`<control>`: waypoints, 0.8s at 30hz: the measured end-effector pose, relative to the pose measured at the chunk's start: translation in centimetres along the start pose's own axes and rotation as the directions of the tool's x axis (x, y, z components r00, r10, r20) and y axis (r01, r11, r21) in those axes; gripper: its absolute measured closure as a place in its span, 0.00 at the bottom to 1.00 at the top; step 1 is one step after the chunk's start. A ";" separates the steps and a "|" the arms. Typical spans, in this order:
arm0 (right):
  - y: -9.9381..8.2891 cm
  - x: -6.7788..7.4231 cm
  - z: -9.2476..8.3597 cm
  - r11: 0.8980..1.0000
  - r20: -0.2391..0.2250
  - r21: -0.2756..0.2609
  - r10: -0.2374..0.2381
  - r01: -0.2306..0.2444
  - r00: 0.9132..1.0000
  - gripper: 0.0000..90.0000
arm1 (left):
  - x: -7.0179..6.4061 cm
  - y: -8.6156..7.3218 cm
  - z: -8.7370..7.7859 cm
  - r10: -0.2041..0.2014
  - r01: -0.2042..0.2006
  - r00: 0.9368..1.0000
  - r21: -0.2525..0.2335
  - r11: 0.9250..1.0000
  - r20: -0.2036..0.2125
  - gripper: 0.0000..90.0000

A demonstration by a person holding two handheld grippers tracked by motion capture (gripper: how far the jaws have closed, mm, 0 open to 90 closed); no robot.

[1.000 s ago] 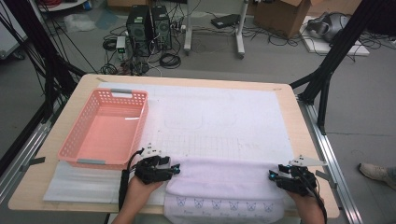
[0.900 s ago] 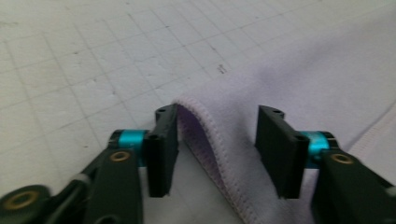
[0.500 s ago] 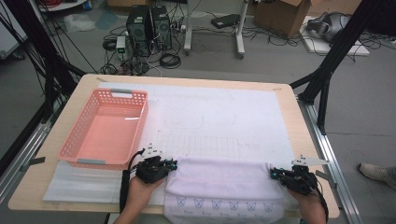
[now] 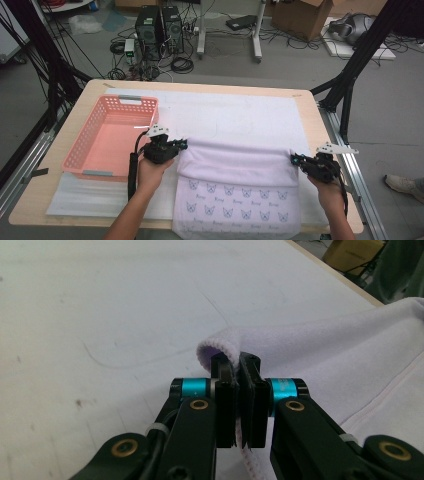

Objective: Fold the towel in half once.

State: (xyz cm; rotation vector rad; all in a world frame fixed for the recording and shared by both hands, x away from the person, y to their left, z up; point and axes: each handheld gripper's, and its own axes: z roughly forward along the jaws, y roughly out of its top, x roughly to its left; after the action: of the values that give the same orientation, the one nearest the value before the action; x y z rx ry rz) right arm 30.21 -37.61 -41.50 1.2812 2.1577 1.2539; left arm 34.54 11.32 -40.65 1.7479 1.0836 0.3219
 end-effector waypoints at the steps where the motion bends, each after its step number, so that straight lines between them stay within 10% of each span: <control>1: 0.5 -0.2 0.4 1.000 0.006 0.000 -0.005 0.005 1.000 0.95 | 0.3 0.4 0.3 -0.004 0.004 1.000 -0.003 1.000 -0.007 0.96; 9: 4.0 -1.5 3.1 0.999 0.059 0.017 -0.046 0.045 0.997 0.95 | 1.9 2.2 2.3 -0.026 0.025 0.997 -0.010 1.000 -0.071 0.98; 21: 3.7 -2.8 4.9 0.999 0.085 0.033 0.012 -0.015 0.996 0.95 | 1.5 1.5 3.7 0.006 -0.002 0.995 0.042 0.999 -0.097 0.97; 24: 3.4 -2.9 5.5 0.997 0.108 0.061 0.035 -0.042 0.994 0.84 | 1.2 1.2 3.9 0.015 -0.009 0.995 0.060 0.998 -0.099 0.78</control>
State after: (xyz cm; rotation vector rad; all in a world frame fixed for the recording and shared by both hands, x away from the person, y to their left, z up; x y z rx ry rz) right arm 37.18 -36.47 -42.24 1.3894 2.1221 1.1129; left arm 38.33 9.74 -41.72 1.8071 1.1648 0.3914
